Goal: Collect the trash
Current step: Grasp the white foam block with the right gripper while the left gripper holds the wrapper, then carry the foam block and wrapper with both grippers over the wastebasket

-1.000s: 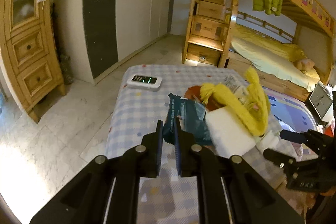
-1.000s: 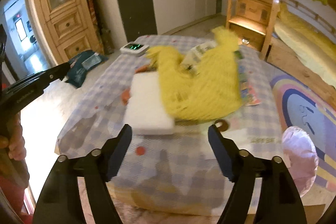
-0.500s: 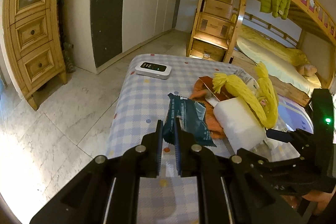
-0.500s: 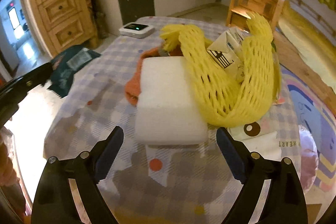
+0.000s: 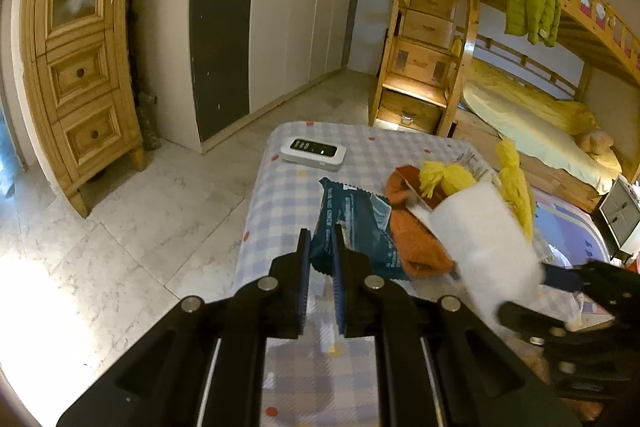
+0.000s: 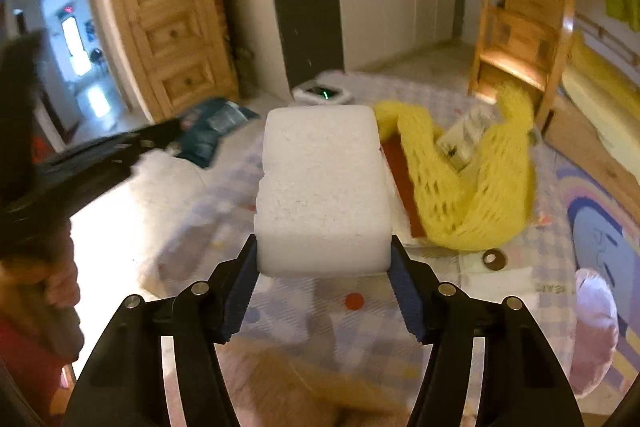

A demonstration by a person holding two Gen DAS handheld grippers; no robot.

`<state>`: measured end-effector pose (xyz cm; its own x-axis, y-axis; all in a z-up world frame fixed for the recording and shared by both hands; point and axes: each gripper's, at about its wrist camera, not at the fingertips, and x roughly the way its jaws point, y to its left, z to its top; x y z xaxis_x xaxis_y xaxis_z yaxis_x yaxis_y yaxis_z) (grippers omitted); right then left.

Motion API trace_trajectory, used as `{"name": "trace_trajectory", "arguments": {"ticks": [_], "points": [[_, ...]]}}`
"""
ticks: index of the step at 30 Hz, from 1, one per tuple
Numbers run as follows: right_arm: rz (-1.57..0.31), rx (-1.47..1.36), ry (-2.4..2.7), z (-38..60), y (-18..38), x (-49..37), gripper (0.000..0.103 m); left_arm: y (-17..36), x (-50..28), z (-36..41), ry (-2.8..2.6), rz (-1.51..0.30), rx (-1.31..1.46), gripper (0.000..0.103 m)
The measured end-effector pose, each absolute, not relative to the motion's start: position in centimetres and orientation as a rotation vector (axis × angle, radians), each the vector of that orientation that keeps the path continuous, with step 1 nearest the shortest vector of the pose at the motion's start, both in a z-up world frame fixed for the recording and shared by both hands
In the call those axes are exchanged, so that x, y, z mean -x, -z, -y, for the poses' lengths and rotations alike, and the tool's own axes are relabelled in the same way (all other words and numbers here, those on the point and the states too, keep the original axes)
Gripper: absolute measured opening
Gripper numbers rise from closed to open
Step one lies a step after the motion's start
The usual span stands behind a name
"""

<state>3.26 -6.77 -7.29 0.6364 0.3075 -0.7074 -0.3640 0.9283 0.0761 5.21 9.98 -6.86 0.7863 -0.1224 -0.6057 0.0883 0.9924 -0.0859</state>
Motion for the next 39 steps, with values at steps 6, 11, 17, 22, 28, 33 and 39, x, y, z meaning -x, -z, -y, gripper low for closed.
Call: {"name": "trace_trajectory", "arguments": {"ticks": [6,11,17,22,28,33,39], "points": [[-0.714,0.022,-0.23,12.9,4.5,-0.7,0.064,5.3,-4.7,-5.7,0.23,-0.635,0.027,0.008],[-0.705,-0.018,-0.042,19.7,4.8,0.5,0.064,4.7,-4.7,1.6,0.406,-0.633,-0.011,0.008],[-0.716,-0.068,0.174,27.1,6.4,2.5,0.065,5.4,-4.4,10.6,0.589,-0.642,-0.081,0.008],[-0.74,-0.123,0.318,32.6,8.2,4.2,0.065,6.9,-4.1,18.2,0.727,-0.663,-0.142,0.008],[-0.788,-0.171,0.457,37.8,10.9,4.9,0.066,9.4,-5.2,26.1,0.812,-0.698,-0.205,0.009],[-0.829,-0.227,0.512,41.1,13.5,4.7,0.066,11.4,-6.4,31.5,0.879,-0.743,-0.241,0.009],[-0.86,-0.256,0.536,43.5,15.6,3.8,0.066,13.0,-8.4,35.8,0.933,-0.781,-0.247,0.009]]}}
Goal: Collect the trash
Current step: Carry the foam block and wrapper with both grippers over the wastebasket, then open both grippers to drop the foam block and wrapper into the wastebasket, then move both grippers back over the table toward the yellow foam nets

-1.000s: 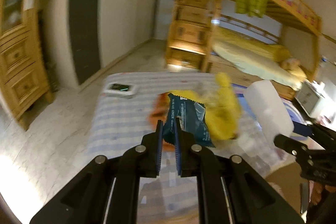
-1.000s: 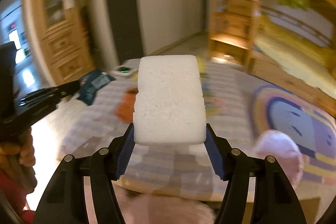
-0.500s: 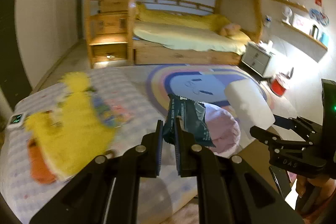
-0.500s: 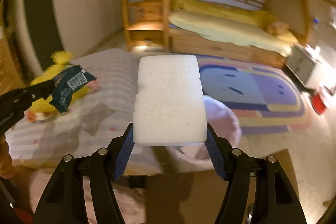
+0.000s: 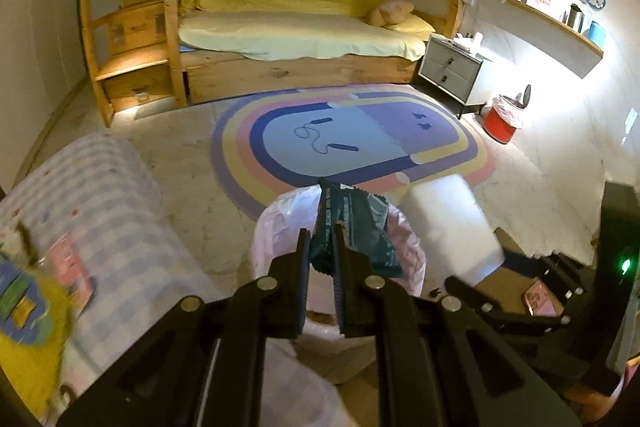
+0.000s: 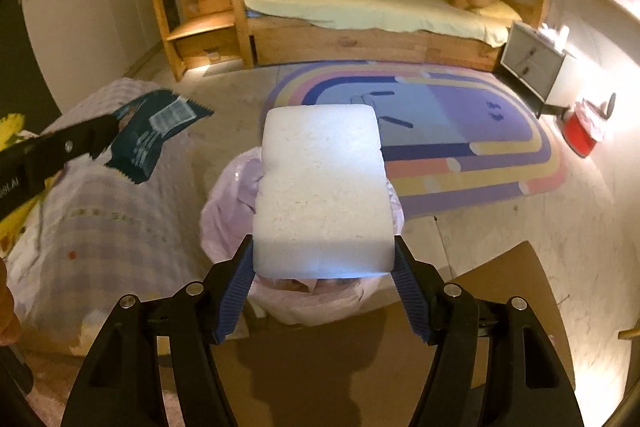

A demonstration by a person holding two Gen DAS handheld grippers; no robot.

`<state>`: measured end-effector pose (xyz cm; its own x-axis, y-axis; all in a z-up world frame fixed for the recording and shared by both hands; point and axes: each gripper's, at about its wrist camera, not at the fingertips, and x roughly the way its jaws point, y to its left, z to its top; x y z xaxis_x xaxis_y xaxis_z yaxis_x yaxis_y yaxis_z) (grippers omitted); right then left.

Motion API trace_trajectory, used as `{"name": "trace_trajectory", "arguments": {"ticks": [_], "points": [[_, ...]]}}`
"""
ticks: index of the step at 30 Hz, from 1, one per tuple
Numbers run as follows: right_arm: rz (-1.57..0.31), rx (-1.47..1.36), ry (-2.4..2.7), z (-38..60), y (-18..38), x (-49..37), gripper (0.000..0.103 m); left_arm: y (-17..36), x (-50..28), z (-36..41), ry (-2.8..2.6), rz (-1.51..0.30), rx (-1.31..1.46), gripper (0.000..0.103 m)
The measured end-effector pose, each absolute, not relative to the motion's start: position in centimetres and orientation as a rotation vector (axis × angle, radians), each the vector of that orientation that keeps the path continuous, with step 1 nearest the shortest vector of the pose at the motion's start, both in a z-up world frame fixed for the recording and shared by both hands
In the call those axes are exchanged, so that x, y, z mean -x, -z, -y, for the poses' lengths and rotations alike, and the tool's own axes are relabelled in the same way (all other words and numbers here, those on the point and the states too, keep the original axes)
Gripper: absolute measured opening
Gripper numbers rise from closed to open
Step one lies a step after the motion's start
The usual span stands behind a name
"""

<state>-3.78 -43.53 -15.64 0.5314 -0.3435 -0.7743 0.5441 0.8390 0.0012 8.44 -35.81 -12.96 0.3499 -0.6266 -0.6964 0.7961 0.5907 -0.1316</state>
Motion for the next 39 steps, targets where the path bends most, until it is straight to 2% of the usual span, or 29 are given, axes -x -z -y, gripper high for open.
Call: {"name": "trace_trajectory", "arguments": {"ticks": [3,4,5,7,8,10,15,23,31,39], "points": [[-0.873,-0.271,0.545,44.3,16.5,3.1,0.067,13.5,-9.2,37.2,0.944,-0.794,-0.23,0.01],[-0.874,-0.278,0.548,44.6,16.8,2.9,0.068,13.7,-9.5,37.6,0.946,-0.8,-0.227,0.016],[-0.874,-0.281,0.55,44.9,17.0,2.7,0.069,13.8,-9.6,37.9,0.945,-0.804,-0.225,0.021],[-0.874,-0.289,0.549,45.2,17.5,2.3,0.071,14.1,-10.1,38.4,0.957,-0.816,-0.202,0.049],[-0.875,-0.293,0.549,45.4,17.8,2.0,0.073,14.1,-10.3,38.3,0.953,-0.812,-0.191,0.051],[-0.885,-0.304,0.568,46.1,18.5,1.4,0.077,14.1,-10.6,38.2,0.959,-0.811,-0.169,0.053],[-0.883,-0.364,0.57,46.5,18.6,1.9,0.078,13.2,-10.8,37.0,0.931,-0.8,-0.156,0.053],[-0.834,-0.347,0.511,43.4,14.3,4.5,0.078,10.2,-7.9,31.5,0.88,-0.74,-0.189,0.053],[-0.742,-0.257,0.387,36.5,8.6,5.6,0.078,7.5,-4.0,22.8,0.781,-0.669,-0.201,0.06],[-0.735,-0.142,0.229,29.3,6.8,3.3,0.077,7.6,-3.7,11.7,0.539,-0.695,-0.164,0.061]]}}
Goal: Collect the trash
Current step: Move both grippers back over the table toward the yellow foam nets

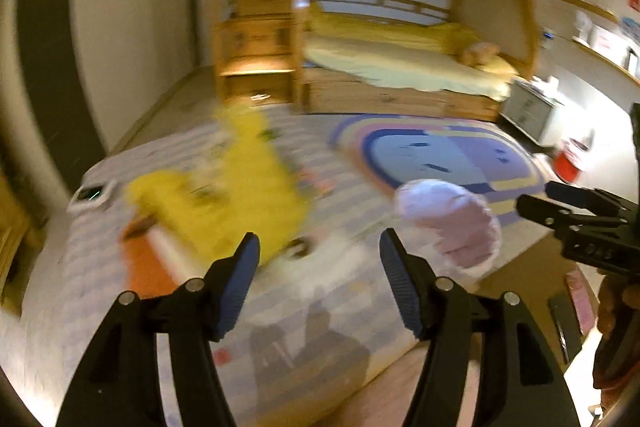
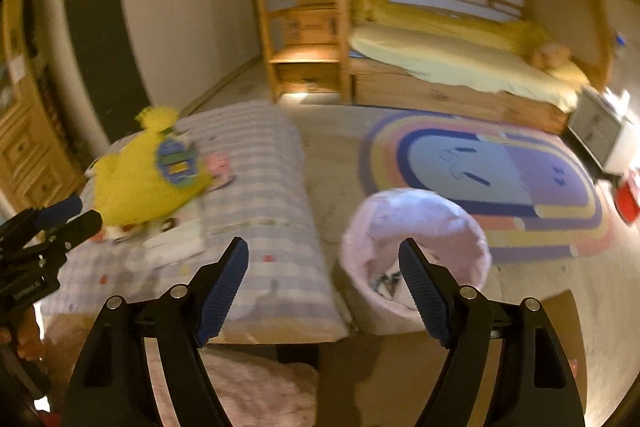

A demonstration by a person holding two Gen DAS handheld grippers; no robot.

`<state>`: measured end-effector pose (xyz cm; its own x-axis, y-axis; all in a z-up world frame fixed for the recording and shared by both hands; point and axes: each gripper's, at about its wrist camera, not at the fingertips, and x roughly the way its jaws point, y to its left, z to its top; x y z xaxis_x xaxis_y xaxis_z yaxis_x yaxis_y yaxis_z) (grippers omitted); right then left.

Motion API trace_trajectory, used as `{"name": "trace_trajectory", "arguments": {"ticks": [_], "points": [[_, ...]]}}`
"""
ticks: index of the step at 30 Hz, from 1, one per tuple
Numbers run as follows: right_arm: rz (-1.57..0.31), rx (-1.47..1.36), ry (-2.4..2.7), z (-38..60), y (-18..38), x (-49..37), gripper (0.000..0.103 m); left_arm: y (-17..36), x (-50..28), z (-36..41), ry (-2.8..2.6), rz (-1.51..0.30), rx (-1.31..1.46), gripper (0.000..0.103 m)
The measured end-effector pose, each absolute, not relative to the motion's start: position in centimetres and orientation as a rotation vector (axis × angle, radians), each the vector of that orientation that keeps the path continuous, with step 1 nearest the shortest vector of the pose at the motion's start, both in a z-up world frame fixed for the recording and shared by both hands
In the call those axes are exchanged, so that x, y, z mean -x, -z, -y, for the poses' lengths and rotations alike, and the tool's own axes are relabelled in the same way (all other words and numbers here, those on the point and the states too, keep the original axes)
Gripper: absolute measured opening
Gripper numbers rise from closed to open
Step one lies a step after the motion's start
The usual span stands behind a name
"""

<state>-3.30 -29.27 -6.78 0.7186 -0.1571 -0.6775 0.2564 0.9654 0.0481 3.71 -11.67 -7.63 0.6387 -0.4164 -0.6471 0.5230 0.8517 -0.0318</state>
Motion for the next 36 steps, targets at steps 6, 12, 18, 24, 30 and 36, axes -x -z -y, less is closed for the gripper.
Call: {"name": "trace_trajectory", "arguments": {"ticks": [6,12,18,24,30,36], "points": [[-0.748,-0.069,0.103,23.8,7.0,0.5,0.077,7.5,-4.7,4.5,0.346,-0.706,-0.078,0.066],[-0.775,0.022,-0.034,17.5,8.2,-2.9,0.081,7.6,-5.5,-0.4,0.229,-0.709,-0.027,0.069],[-0.793,0.158,-0.082,13.1,9.5,-5.6,0.084,8.2,-6.1,-1.8,0.208,-0.72,-0.014,0.069],[-0.802,0.216,-0.068,11.1,10.3,-7.6,0.09,9.2,-7.4,-2.0,0.203,-0.737,-0.001,0.069],[-0.833,0.341,-0.039,9.3,11.8,-9.4,0.09,9.9,-8.1,-2.6,0.196,-0.754,0.017,0.069],[-0.784,0.439,0.015,8.8,11.9,-9.6,0.054,9.8,-8.0,-3.0,0.183,-0.753,0.021,0.069]]}}
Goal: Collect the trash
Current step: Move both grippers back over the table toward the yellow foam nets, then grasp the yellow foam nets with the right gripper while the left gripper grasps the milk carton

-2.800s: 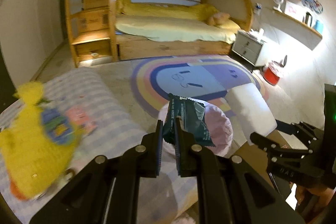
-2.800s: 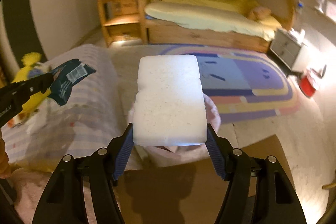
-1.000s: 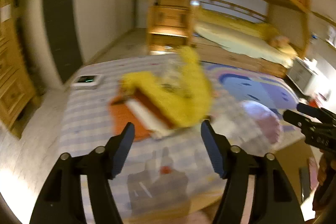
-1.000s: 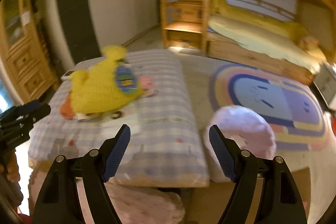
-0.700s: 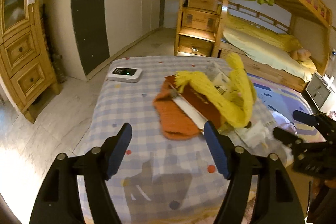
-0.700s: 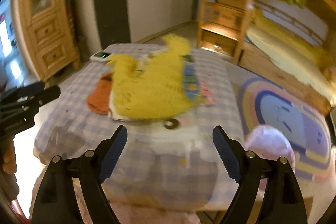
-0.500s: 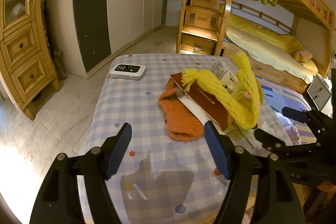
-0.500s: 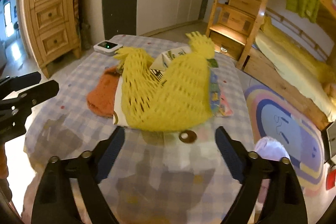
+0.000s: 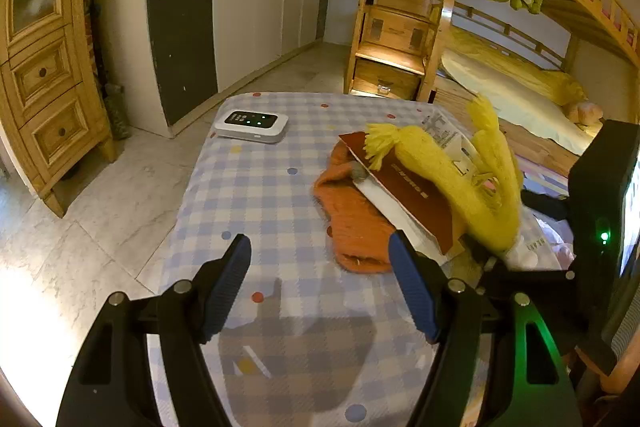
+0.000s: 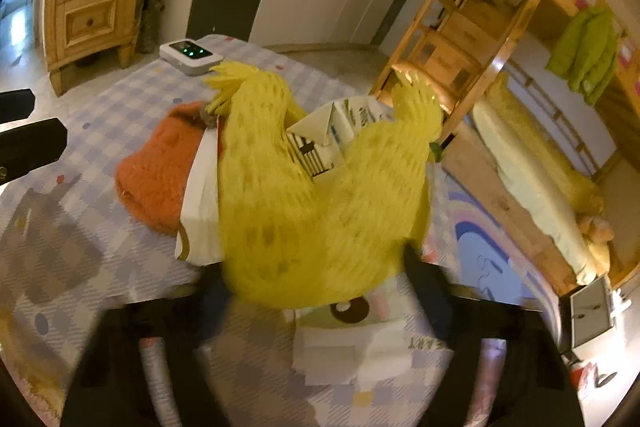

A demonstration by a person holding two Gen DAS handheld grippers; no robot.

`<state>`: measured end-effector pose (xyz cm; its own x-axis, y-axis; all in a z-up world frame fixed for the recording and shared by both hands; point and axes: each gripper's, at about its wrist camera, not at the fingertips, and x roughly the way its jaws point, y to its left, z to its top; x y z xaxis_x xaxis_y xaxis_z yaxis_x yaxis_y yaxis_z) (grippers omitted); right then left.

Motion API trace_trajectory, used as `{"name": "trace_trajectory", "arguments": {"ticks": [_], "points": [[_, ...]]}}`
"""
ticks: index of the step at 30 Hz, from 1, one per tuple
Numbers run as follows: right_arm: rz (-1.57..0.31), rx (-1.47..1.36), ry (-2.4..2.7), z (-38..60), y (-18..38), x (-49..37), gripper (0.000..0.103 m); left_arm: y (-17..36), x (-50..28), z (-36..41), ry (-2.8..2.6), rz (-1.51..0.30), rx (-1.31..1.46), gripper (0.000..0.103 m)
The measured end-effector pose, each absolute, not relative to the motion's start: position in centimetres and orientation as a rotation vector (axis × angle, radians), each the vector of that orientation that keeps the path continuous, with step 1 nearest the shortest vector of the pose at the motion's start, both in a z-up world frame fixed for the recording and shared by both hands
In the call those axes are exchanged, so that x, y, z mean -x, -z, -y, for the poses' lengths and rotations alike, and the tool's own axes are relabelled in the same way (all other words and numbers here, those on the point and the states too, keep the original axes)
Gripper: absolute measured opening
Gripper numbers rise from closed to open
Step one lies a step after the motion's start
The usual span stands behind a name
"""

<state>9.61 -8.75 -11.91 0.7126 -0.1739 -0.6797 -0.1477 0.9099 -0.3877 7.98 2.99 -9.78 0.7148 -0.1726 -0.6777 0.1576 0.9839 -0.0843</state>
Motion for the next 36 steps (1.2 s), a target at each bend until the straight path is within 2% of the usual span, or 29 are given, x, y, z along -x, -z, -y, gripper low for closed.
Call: {"name": "trace_trajectory", "arguments": {"ticks": [3,4,6,21,24,32,36], "points": [[-0.781,0.418,-0.018,9.1,11.5,-9.3,0.025,9.5,-7.8,-3.2,0.178,-0.746,0.025,0.069],[-0.772,0.408,-0.033,9.2,11.1,-8.9,0.02,9.4,-7.7,-3.3,0.178,-0.742,0.024,0.069],[-0.736,0.384,-0.066,9.2,10.1,-7.9,0.016,9.1,-7.6,-3.3,0.177,-0.737,0.022,0.069],[-0.505,0.113,-0.169,11.9,0.6,-3.1,0.014,7.6,-6.4,-2.7,0.181,-0.706,-0.006,0.07],[-0.478,0.087,-0.15,12.9,-0.8,-2.6,0.014,7.8,-6.3,-2.2,0.186,-0.707,-0.021,0.078],[-0.463,0.038,-0.063,16.2,-1.0,-1.8,0.014,8.2,-6.4,0.1,0.231,-0.71,-0.063,0.08],[-0.498,0.003,-0.018,18.0,0.2,-1.9,0.014,8.7,-6.8,1.5,0.254,-0.706,-0.084,0.087]]}}
